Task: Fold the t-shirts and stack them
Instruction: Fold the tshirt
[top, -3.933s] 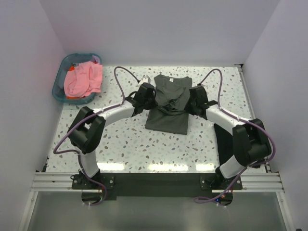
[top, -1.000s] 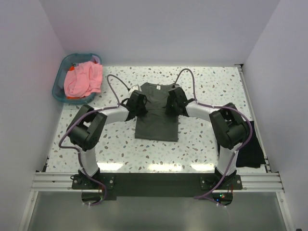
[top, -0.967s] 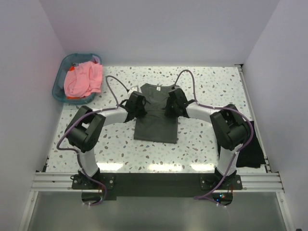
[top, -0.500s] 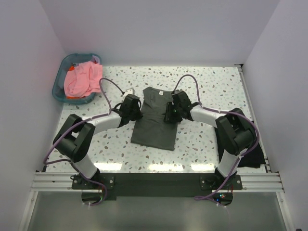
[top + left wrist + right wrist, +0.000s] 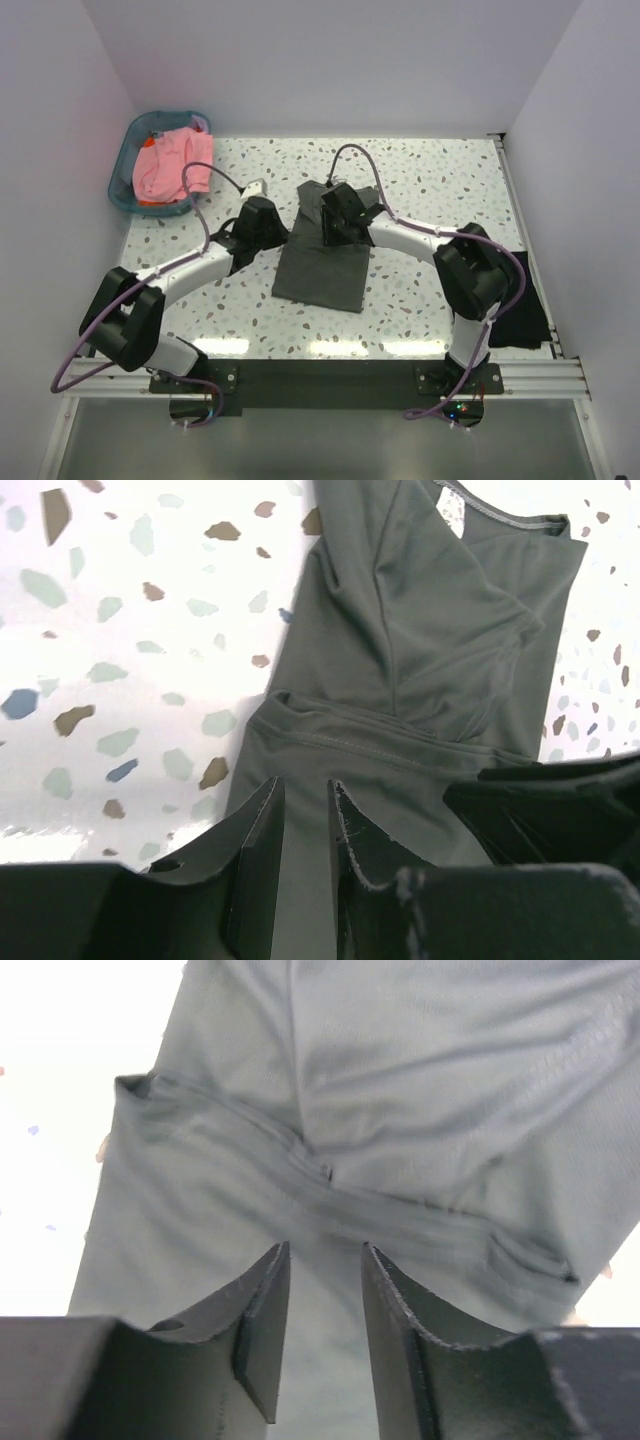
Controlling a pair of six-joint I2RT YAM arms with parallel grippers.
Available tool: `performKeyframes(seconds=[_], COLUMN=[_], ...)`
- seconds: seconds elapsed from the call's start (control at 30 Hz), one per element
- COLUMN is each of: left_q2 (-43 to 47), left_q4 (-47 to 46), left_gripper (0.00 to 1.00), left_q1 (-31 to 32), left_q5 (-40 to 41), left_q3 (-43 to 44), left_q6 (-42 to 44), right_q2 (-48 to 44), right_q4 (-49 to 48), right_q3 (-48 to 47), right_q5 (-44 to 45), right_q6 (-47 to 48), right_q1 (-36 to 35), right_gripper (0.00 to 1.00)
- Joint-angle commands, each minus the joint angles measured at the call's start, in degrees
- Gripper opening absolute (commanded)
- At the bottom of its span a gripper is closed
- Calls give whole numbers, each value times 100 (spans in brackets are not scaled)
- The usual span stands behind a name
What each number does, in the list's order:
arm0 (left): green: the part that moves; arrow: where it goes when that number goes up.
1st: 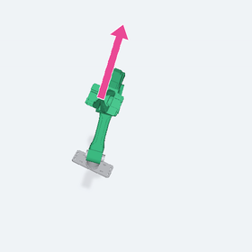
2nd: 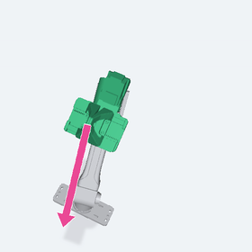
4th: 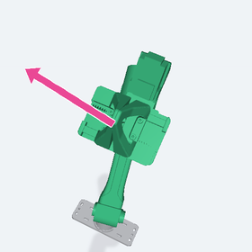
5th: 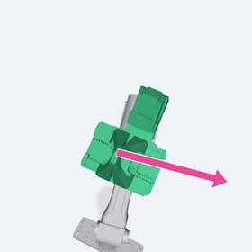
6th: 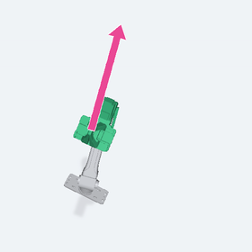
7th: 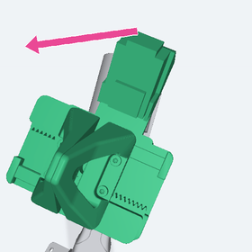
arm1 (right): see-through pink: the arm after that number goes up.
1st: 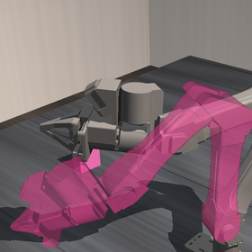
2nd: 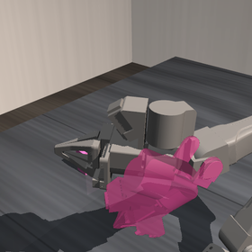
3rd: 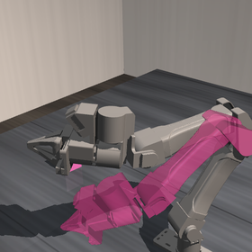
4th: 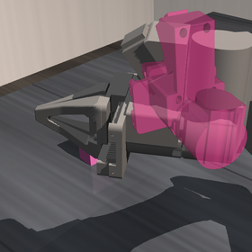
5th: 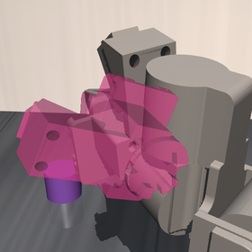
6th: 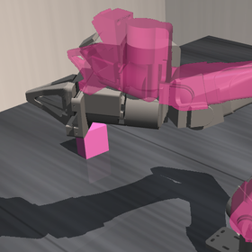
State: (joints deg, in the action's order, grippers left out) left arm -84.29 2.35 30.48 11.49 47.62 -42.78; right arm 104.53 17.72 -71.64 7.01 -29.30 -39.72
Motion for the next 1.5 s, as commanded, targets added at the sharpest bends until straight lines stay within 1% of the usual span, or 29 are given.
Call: performKeyframes(seconds=[0.0, 0.13, 0.2, 0.3, 0.4, 0.47, 0.53, 0.57, 0.6, 0.7, 0.77, 0.9, 0.93, 1.0, 1.03, 1.07, 1.23, 1.33, 1.37, 1.43, 1.47], left_q2=[351, 703, 957, 1256, 1581, 1801, 2118, 2197, 2319, 2452, 2531, 2698, 2690, 2699, 2725, 2742, 2778, 2681, 2646, 2620, 2611], left_q4=[90, 99, 117, 169, 266, 257, 292, 353, 371, 529, 652, 854, 942, 969, 952, 786, 337, 275, 284, 345, 484], left_gripper=[29, 31, 31, 31, 32, 32, 37, 39, 43, 49, 50, 54, 55, 58, 60, 61, 63, 60, 57, 53, 52], left_q1=[-104, -130, -139, -147, -148, -148, -148, -148, -148, -148, -148, -148, -139, -139, -139, -139, -139, -139, -147, -139, -139], left_q5=[257, 284, 302, 319, 319, 337, 345, 354, 328, 223, 179, 170, 187, 179, 100, 12, -523, -726, -762, -841, -832], left_q3=[-340, -927, -1122, -1474, -1807, -2115, -2334, -2371, -2406, -2459, -2476, -2520, -2564, -2617, -2721, -2783, -3074, -3100, -3127, -3179, -3197], left_q6=[60, -10, -80, -221, -449, -555, -643, -661, -652, -635, -617, -599, -617, -643, -652, -643, -529, -485, -503, -573, -660], right_q2=[697, 1306, 1569, 1667, 1720, 1624, 1431, 1386, 1334, 1166, 1009, 640, 552, 306, 226, 147, -379, -853, -986, -1206, -1442], right_q4=[162, 66, 48, 13, 91, 83, 57, 57, 83, 206, 250, 303, 338, 408, 452, 478, 821, 778, 795, 777, 786], right_q3=[-456, -693, -816, -887, -957, -836, -721, -694, -703, -887, -1036, -1151, -1177, -1186, -1177, -1142, -853, -47, 131, 465, 780], right_q5=[556, 443, 145, -84, -120, -182, -191, -165, -138, -322, -436, -682, -692, -692, -692, -683, -438, -297, -296, -357, -436], right_q6=[135, 267, 415, 565, 688, 724, 750, 785, 829, 856, 873, 856, 838, 794, 777, 751, 329, 30, -153, -286, -435], right_q1=[-53, -62, -97, -281, -579, -615, -607, -607, -598, -484, -449, -282, -203, -141, -123, -106, -35, -18, 0, 9, 0], right_gripper=[38, 36, 35, 35, 35, 36, 39, 43, 44, 47, 47, 52, 55, 56, 60, 61, 61, 53, 47, 46, 46])
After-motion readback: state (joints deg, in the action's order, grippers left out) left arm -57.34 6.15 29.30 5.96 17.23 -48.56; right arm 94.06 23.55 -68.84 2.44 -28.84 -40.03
